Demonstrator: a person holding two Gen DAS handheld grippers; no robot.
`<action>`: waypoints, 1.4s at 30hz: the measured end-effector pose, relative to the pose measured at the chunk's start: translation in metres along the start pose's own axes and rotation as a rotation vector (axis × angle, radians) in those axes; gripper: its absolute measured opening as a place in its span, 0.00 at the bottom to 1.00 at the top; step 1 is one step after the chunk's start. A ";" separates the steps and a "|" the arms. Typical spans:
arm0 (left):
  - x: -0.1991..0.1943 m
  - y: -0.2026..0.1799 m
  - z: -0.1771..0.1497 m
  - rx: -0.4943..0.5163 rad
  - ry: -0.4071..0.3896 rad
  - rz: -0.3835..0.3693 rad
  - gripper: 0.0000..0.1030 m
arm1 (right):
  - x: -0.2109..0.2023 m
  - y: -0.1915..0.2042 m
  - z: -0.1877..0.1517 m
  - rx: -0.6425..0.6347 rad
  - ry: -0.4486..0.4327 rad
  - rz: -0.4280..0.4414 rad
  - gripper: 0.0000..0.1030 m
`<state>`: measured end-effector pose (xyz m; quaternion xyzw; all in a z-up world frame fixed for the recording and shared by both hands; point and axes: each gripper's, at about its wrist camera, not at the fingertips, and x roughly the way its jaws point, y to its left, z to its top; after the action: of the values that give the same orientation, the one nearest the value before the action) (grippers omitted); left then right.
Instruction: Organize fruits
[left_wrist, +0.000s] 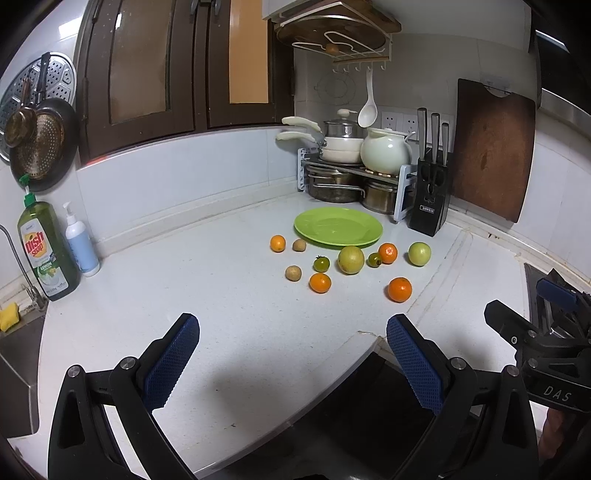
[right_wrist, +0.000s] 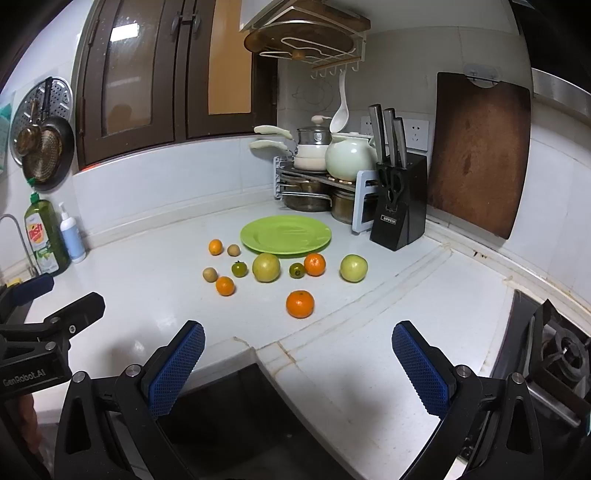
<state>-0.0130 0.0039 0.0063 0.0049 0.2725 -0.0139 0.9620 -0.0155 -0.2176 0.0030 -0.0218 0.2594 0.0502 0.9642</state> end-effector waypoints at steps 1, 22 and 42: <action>0.000 -0.001 0.000 0.002 0.001 -0.001 1.00 | 0.000 0.000 0.000 0.002 0.001 0.001 0.99; 0.005 -0.012 0.002 0.017 0.005 -0.009 1.00 | 0.002 -0.009 -0.001 0.008 0.005 0.006 0.99; 0.007 -0.013 -0.002 0.020 0.008 -0.013 1.00 | 0.004 -0.008 -0.001 0.005 0.007 0.008 0.99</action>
<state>-0.0083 -0.0089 0.0009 0.0127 0.2761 -0.0231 0.9608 -0.0113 -0.2248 0.0004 -0.0186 0.2629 0.0533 0.9632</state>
